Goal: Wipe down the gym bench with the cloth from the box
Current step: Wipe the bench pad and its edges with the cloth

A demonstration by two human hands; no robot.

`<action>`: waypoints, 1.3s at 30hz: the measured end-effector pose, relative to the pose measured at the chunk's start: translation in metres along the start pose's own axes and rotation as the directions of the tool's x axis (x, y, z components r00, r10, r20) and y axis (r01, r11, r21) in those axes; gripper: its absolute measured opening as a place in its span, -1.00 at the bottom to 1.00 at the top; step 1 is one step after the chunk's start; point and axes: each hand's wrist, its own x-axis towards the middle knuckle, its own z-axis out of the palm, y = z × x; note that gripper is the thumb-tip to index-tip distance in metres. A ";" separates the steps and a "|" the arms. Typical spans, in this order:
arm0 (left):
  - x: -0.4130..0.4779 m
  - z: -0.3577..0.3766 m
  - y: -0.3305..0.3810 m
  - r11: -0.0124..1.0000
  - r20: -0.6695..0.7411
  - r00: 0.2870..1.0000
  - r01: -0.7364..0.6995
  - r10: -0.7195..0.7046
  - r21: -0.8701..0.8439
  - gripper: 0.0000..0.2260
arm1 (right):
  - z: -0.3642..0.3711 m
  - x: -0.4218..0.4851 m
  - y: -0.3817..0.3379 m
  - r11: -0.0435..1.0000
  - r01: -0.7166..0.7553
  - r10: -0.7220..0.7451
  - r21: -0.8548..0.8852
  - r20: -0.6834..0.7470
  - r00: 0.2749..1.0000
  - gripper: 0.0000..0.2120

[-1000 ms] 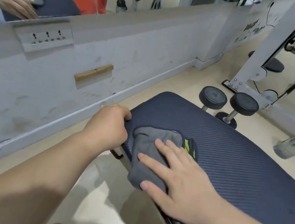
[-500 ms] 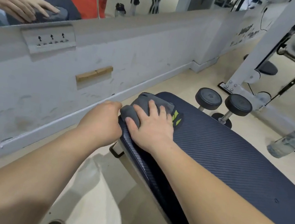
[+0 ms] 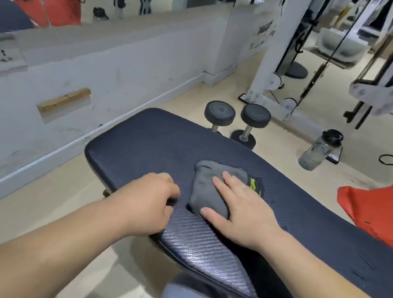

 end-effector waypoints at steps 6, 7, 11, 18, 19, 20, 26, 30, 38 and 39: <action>-0.024 0.026 0.029 0.997 -0.025 0.998 0.054 -0.053 0.054 -0.78 | -0.003 0.040 0.033 0.967 -0.254 0.254 0.015 -0.084 0.964 -0.14; -0.024 0.027 0.031 0.997 -0.038 0.997 0.064 -0.062 0.050 -0.75 | 0.000 0.034 0.025 0.968 -0.249 0.250 0.014 -0.099 0.963 -0.16; -0.015 0.025 0.038 0.993 -0.077 0.990 0.119 -0.119 -0.006 -0.75 | 0.015 -0.024 -0.012 0.992 -0.126 0.127 0.027 -0.081 0.989 -0.13; -0.005 0.016 0.023 0.989 -0.048 0.989 0.141 -0.142 -0.041 -0.66 | 0.014 -0.063 -0.013 1.000 0.015 -0.015 -0.004 0.030 0.999 -0.11; -0.004 0.012 0.018 0.986 -0.062 0.985 0.161 -0.163 -0.036 -0.67 | 0.010 -0.048 -0.010 1.000 -0.009 0.009 -0.007 0.013 1.000 -0.11; -0.002 0.009 0.012 0.984 -0.075 0.981 0.179 -0.180 -0.028 -0.68 | 0.008 -0.030 -0.009 0.999 -0.042 0.042 -0.010 -0.005 0.999 -0.13; 0.001 -0.006 -0.016 0.974 -0.121 0.966 0.222 -0.226 -0.050 -0.75 | 0.011 0.047 -0.061 0.957 -0.288 0.289 0.018 -0.082 0.954 -0.24; 0.002 -0.017 -0.028 0.969 -0.243 0.938 0.229 -0.245 -0.094 -0.74 | 0.033 0.006 -0.114 0.998 0.057 -0.057 -0.002 -0.132 0.990 -0.27; 0.006 0.003 -0.001 0.983 -0.190 0.978 0.054 -0.087 -0.173 -0.79 | 0.007 0.017 -0.034 0.996 -0.089 0.086 -0.021 -0.105 0.991 -0.11; 0.006 0.004 0.002 0.982 -0.195 0.977 0.052 -0.087 -0.180 -0.79 | 0.008 0.015 -0.035 0.988 -0.152 0.150 -0.008 -0.102 0.983 -0.08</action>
